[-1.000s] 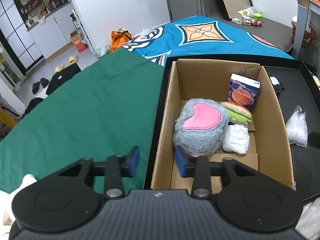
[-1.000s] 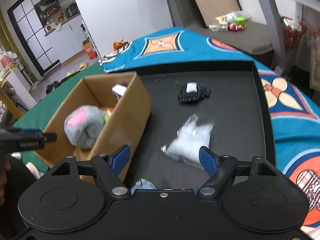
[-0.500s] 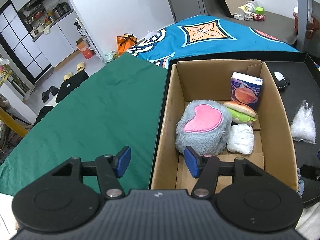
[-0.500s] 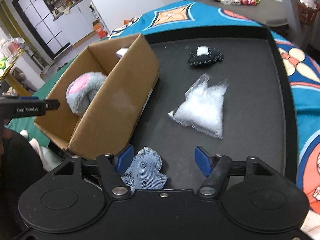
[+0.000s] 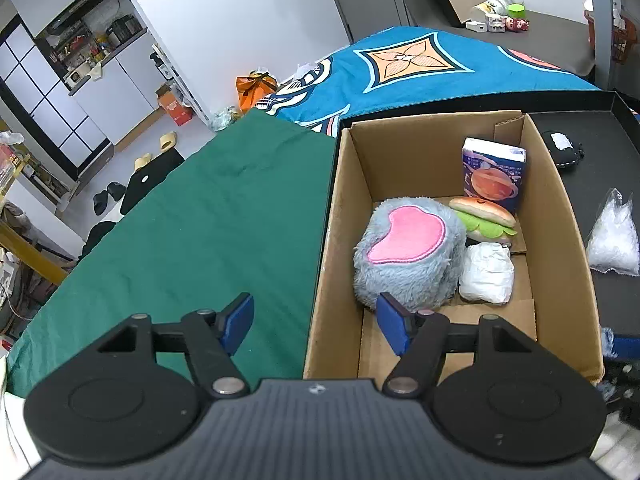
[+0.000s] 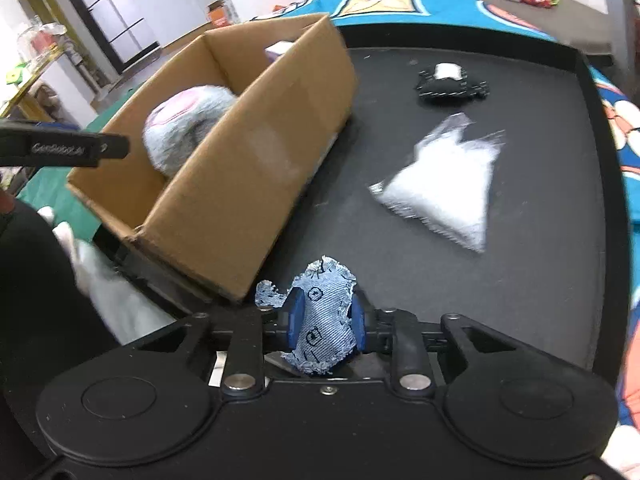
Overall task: Organize soft objects
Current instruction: 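Move the right gripper to the blue denim plush and grasp it, then lift the denim plush and carry it over the box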
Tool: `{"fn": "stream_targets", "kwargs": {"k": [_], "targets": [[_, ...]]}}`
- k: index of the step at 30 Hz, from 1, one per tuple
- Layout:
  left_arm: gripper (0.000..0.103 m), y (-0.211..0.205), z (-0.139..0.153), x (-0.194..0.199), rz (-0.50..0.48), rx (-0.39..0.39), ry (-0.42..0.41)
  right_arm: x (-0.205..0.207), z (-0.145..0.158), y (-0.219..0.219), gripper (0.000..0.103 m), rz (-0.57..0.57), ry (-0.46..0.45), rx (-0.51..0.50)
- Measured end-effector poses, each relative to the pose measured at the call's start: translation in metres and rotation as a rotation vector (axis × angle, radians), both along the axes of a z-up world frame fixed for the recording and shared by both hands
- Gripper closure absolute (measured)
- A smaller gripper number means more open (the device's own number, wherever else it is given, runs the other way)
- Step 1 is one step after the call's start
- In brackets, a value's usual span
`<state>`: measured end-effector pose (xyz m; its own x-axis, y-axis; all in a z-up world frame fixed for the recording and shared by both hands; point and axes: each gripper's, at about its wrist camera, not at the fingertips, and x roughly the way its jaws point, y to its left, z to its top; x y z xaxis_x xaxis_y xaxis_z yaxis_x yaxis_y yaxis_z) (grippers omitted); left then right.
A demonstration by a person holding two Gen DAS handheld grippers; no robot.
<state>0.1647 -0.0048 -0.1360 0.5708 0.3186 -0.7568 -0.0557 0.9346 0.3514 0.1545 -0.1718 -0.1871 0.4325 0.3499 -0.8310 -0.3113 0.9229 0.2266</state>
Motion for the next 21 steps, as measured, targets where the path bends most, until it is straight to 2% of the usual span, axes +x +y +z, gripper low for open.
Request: {"fn": "stream_targets", "kwargs": {"k": [6,13,17,19,21], "targets": [[0.036,-0.001,0.001,-0.001,-0.001,0.003,-0.004,0.001,0.001,-0.028,0.078,-0.094,-0.008,-0.037],[0.036,0.0,0.002,-0.003,-0.002,0.005,-0.009,0.006,0.001,-0.043,0.077,-0.154,0.003,-0.059],[0.036,0.0,0.002,-0.002,0.001,0.004,-0.007,0.008,0.001,-0.045,0.069,-0.174,0.005,-0.047],[0.036,0.0,0.002,-0.002,0.001,0.005,-0.005,0.009,0.0,-0.043,0.058,-0.176,0.004,-0.043],[0.036,-0.001,0.001,-0.001,0.0,0.007,-0.003,0.011,0.0,-0.04,0.057,-0.161,-0.005,-0.043]]}}
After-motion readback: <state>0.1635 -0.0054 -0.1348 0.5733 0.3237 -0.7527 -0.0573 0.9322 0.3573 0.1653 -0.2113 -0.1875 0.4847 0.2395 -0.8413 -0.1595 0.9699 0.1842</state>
